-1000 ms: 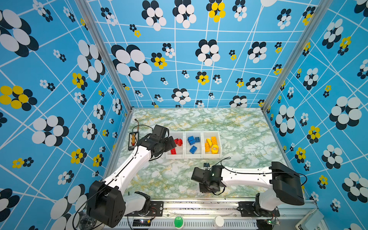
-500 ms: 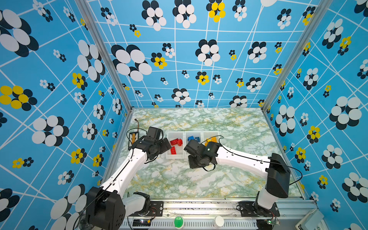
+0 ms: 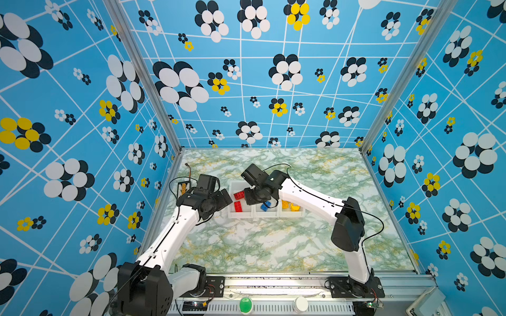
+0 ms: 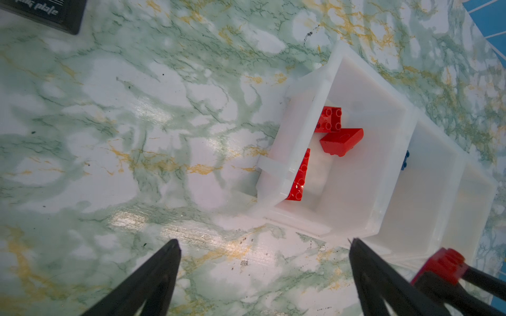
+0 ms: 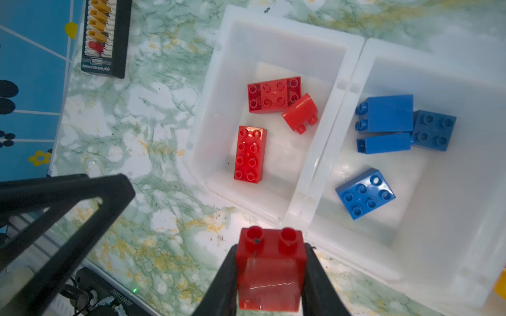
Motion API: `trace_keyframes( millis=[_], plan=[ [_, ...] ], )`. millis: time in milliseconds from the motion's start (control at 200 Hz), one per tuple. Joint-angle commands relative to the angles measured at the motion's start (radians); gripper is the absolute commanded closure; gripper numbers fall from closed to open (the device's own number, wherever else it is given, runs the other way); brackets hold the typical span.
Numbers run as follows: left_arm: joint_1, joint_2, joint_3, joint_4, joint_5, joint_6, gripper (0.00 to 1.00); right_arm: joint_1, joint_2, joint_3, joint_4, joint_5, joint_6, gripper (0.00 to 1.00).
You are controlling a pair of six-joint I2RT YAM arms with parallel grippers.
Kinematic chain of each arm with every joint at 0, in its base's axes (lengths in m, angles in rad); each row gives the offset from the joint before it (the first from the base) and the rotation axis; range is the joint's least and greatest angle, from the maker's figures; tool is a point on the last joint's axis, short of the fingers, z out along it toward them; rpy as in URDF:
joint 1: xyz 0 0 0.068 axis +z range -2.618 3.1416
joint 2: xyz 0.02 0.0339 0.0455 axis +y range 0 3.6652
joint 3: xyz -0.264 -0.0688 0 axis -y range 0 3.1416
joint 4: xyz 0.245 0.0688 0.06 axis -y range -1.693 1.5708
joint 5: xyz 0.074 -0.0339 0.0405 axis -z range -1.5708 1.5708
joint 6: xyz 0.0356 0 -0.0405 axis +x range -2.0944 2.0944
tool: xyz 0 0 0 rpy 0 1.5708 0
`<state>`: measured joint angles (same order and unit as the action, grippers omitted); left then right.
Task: Sort the legos into containers by color
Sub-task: 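Carry the small red brick over the red bin and open the right gripper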
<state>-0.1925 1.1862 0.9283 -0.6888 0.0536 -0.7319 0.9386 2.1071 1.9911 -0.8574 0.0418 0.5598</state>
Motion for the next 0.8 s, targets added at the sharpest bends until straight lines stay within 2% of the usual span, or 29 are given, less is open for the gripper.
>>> trace_keyframes(
  millis=[0,220,320,650,795],
  plan=[
    [0.014,-0.019,-0.010,-0.035,0.006,0.018,0.02,-0.009,0.061,0.100,-0.066,-0.030,-0.052,0.70],
    [0.025,-0.017,-0.004,-0.037,0.007,0.019,0.02,-0.023,0.203,0.251,-0.121,-0.049,-0.074,0.68],
    [0.030,-0.016,-0.002,-0.040,0.005,0.023,0.02,-0.027,0.227,0.274,-0.132,-0.051,-0.079,0.65],
    [0.044,-0.010,0.009,-0.037,-0.010,0.036,0.01,-0.045,0.210,0.279,-0.139,-0.050,-0.096,0.47],
    [0.046,-0.005,0.012,-0.023,-0.025,0.043,0.01,-0.050,0.177,0.272,-0.143,-0.043,-0.102,0.44]
  ],
)
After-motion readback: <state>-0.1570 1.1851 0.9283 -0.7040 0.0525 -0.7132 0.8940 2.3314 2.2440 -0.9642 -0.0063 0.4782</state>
